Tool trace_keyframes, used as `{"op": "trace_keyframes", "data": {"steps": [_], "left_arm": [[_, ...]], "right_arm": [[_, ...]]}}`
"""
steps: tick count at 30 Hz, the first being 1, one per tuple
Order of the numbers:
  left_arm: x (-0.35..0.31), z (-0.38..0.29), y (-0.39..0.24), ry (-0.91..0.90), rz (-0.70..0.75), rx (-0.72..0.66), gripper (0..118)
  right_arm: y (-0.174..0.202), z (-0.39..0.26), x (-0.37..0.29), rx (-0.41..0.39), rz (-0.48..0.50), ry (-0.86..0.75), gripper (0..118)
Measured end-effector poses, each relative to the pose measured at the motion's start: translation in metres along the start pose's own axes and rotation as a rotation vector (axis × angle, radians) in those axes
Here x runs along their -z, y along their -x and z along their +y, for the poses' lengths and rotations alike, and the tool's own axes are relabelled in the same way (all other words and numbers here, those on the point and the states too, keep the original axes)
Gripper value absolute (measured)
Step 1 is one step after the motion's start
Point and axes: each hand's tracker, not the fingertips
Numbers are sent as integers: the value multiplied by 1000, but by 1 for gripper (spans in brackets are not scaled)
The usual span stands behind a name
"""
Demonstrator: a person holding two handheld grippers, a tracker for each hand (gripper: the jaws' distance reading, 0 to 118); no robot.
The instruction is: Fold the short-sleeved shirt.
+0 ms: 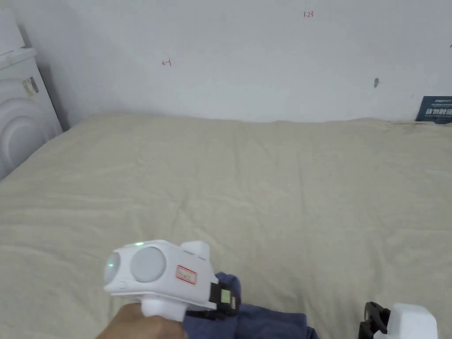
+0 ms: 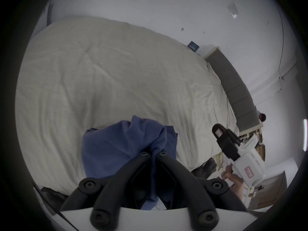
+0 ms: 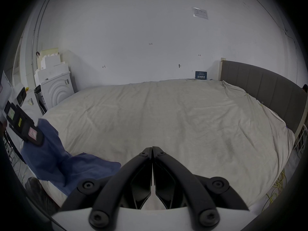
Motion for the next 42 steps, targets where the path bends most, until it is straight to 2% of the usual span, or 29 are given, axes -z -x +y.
{"op": "trace_keyframes", "data": {"steps": [7,10,13,17,21,22,26,28,30,33,38,42], "left_arm": [[80,-17,-31,123,48,63,0],[96,-21,-33,127,42,46,0],[102,-21,-28,120,52,13,11],[92,-19,-12,81,-43,-68,19],[63,-15,5,13,-164,-91,46],[55,-15,11,-18,-186,-98,48],[30,-13,41,-110,-320,-174,48],[34,-17,50,-103,-304,-170,45],[46,-22,54,-88,-290,-162,40],[76,-32,52,-28,-348,-169,24],[132,-36,47,11,-353,-209,21],[160,-34,43,23,-350,-247,14]], "right_arm": [[-9,-2,-4,11,-18,1,1],[-12,-4,-4,17,-25,6,1],[-13,-5,-4,16,-29,10,1],[-14,-4,-5,11,-29,12,1],[-15,-3,-4,13,-30,14,1],[-15,-3,-4,13,-31,15,1],[-14,-2,-3,14,-28,15,1],[-13,-1,-2,15,-28,17,1],[-12,0,-1,14,-25,18,1],[-10,1,0,15,-22,18,1],[-9,2,0,18,-18,21,1],[-9,0,1,17,-21,27,1]]}}
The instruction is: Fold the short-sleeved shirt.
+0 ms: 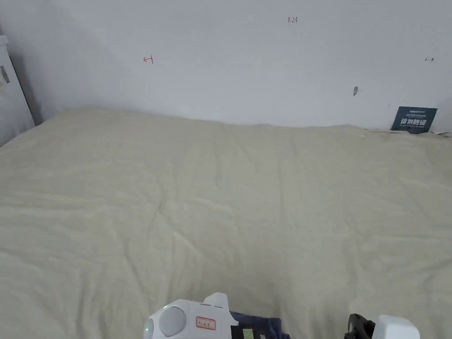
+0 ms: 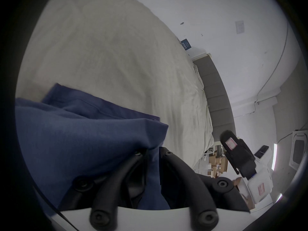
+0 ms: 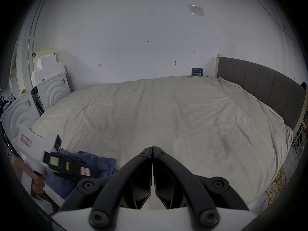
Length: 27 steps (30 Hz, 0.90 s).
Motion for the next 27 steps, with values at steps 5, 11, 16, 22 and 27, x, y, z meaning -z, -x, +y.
{"op": "trace_keyframes", "data": {"steps": [5,11,16,22,27], "left_arm": [[21,-9,-6,29,63,62,5],[-7,-2,-13,1,31,71,4],[-53,-4,-26,-65,-16,135,2],[-116,-21,-19,-249,31,175,2],[-158,-22,21,-286,126,129,15]], "right_arm": [[-1,-2,0,-2,-5,6,1],[-4,-3,-1,-4,-5,9,1],[-4,-2,-2,-12,0,3,1],[0,-3,-1,-11,12,2,1],[7,-2,1,-30,32,6,1]]}}
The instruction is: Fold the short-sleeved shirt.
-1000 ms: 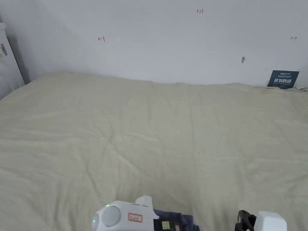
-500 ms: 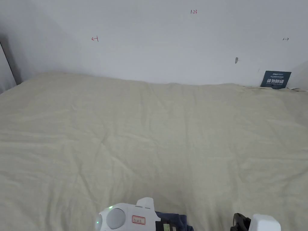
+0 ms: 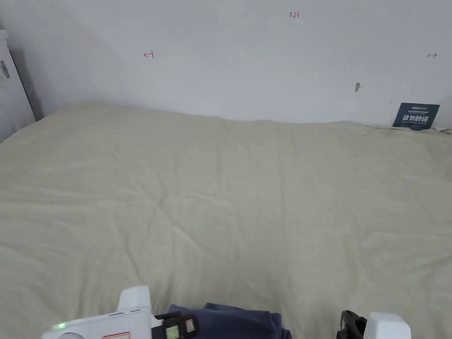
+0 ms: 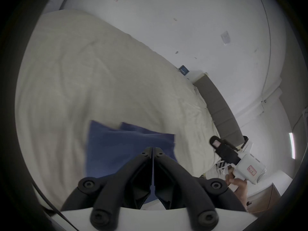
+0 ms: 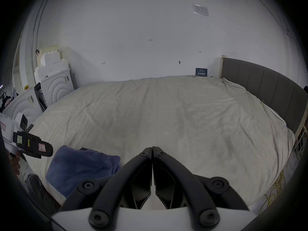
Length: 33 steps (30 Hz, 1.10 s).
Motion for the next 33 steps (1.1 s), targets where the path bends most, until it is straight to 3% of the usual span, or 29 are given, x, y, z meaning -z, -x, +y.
{"op": "trace_keyframes", "data": {"steps": [2,4,5,8,10,16,18,19,21,24,33], "left_arm": [[-8,3,23,15,33,-13,32],[-9,9,45,35,43,-19,67],[-8,11,54,63,43,-25,76],[3,12,69,121,32,-11,83],[14,10,73,156,-1,3,94],[47,0,63,213,-38,58,95],[51,3,59,202,-34,43,91],[53,5,58,199,-35,32,81],[55,4,48,193,-37,42,44],[64,-1,41,194,-14,82,24],[37,16,33,185,-92,67,12]], "right_arm": [[3,2,0,-6,6,-1,1],[4,4,0,-12,11,-6,1],[5,4,0,-15,11,-7,1],[6,7,0,-18,13,-12,1],[7,8,0,-19,13,-14,1],[11,9,0,-28,12,-13,1],[12,9,-1,-30,12,-12,1],[13,9,-1,-32,13,-11,1],[14,9,-1,-37,13,-11,1],[16,10,-1,-36,16,-11,1],[16,14,-3,-44,13,-25,1]]}}
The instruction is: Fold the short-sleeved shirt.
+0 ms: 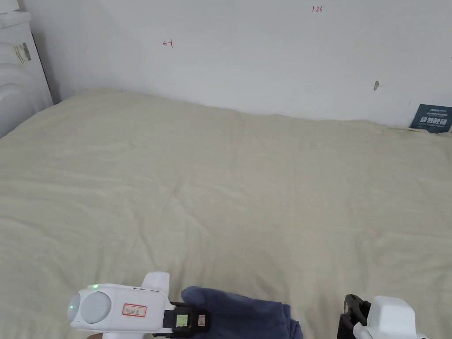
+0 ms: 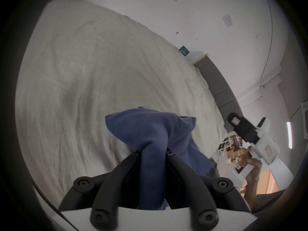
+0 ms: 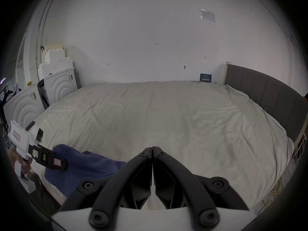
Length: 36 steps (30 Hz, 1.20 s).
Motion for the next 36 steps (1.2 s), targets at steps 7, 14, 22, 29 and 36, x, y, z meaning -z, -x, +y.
{"op": "trace_keyframes", "data": {"steps": [7,14,22,29,36], "left_arm": [[-64,26,-2,-27,44,91,12],[-148,48,27,-45,216,125,12],[-207,70,105,-48,381,28,12],[-218,82,188,-12,514,-86,12],[-221,98,224,-5,568,-111,12]], "right_arm": [[-1,0,1,-5,-2,1,1],[6,-1,9,-6,9,10,1],[21,0,14,-22,28,21,1],[26,-4,18,-36,24,39,1],[27,-6,19,-42,9,54,1]]}}
